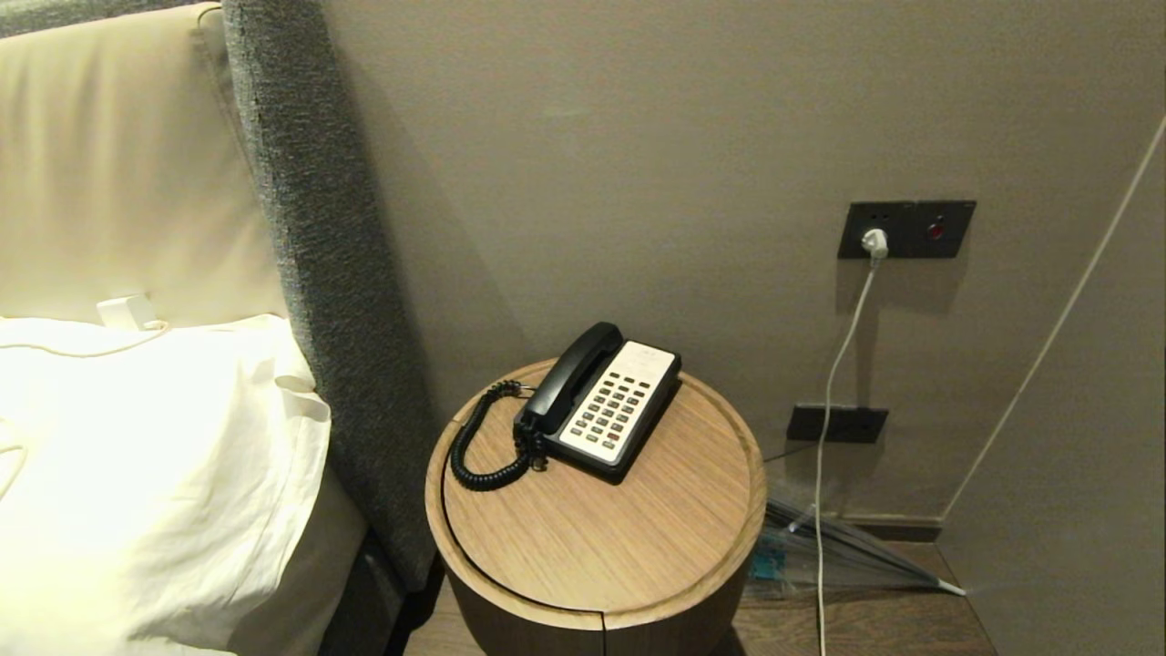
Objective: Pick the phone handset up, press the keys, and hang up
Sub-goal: Pick up the desk phone handset
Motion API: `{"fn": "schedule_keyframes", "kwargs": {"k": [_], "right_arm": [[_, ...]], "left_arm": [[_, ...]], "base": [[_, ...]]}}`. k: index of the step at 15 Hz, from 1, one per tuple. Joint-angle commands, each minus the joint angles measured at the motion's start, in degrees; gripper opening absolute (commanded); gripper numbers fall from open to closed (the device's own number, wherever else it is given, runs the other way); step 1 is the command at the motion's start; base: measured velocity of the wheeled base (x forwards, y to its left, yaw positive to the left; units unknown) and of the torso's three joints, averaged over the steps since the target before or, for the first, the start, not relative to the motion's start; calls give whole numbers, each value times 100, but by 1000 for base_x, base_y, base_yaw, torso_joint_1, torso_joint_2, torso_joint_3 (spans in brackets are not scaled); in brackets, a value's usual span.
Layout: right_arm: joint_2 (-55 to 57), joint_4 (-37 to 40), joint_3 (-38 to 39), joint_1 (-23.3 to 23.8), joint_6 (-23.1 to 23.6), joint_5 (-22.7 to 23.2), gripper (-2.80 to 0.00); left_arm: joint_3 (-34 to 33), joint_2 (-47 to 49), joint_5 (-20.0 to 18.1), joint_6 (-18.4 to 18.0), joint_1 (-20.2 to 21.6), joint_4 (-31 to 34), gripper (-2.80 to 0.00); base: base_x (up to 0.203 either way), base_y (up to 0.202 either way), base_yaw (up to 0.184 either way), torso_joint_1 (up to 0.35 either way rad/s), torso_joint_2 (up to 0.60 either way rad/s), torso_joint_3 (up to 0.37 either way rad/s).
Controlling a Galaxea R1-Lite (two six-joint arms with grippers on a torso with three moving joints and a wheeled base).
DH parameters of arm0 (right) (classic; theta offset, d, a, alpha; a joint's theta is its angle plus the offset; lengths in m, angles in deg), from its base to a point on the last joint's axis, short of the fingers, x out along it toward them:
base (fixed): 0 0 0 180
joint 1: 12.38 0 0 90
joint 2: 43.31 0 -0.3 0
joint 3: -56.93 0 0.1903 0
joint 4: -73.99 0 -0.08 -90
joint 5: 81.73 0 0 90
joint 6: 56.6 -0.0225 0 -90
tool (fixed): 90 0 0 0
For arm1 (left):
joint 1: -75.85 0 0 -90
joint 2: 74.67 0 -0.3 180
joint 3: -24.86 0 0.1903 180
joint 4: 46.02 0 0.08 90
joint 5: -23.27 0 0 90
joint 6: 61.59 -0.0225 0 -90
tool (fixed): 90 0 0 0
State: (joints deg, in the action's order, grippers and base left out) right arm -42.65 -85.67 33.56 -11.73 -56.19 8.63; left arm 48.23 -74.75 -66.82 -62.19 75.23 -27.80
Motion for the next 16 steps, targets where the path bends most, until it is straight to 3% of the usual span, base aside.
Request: {"fn": "schedule_keyframes", "kwargs": {"k": [1, 16], "right_arm": [[4, -5, 123, 4, 2, 0, -280], [4, -5, 123, 4, 2, 0, -280]], "left_arm": [[-220, 7, 1, -1, 1, -4, -280], [-220, 7, 1, 8, 1, -4, -280]], "base": [[0, 0, 0, 0, 0, 0], [0, 0, 0, 0, 0, 0]]}}
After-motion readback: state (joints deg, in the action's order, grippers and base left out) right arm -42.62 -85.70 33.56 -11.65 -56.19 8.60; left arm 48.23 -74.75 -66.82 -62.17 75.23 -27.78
